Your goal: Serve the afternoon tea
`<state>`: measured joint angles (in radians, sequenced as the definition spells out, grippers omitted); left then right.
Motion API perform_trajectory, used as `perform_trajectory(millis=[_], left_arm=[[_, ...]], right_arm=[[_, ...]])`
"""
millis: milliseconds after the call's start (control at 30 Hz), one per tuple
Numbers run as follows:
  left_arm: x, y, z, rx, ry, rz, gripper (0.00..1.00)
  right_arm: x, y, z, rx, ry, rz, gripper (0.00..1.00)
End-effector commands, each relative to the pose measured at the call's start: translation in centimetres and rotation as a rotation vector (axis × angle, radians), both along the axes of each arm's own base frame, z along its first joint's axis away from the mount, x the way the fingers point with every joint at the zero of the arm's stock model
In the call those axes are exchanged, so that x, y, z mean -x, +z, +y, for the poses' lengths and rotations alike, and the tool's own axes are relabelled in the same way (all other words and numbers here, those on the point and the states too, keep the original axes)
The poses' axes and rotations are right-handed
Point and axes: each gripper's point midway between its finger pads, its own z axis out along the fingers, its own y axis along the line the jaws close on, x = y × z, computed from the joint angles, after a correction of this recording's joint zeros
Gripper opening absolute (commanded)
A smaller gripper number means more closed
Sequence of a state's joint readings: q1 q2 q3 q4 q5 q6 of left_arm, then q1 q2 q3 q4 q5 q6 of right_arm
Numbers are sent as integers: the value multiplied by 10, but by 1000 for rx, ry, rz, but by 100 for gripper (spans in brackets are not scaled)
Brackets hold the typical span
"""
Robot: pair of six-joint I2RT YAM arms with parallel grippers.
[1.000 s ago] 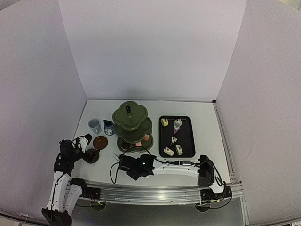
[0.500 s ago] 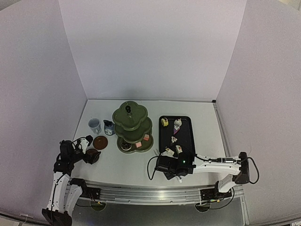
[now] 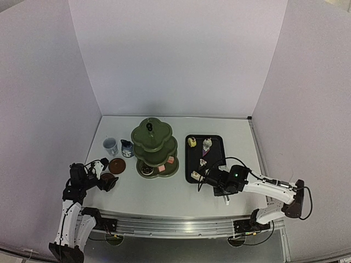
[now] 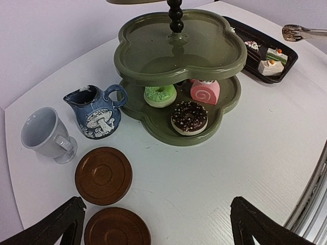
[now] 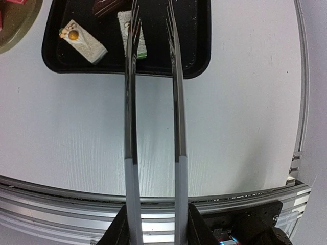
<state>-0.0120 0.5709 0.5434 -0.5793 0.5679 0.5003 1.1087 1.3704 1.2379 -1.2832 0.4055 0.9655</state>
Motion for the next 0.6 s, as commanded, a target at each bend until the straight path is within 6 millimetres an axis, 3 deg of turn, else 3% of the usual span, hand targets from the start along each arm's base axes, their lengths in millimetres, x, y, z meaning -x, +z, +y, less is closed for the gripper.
perform_trajectory(millis=[0, 200, 567], left_arm=[[1, 9, -3, 5, -27, -15, 100], [3, 9, -4, 9, -37, -13, 100], [4, 9, -6, 13, -47, -13, 100]], right_arm=[[-6, -4, 10, -75, 9, 15, 30], [-5, -24, 14, -71, 35, 83, 32], [-11, -38, 9, -48, 38, 110, 37]])
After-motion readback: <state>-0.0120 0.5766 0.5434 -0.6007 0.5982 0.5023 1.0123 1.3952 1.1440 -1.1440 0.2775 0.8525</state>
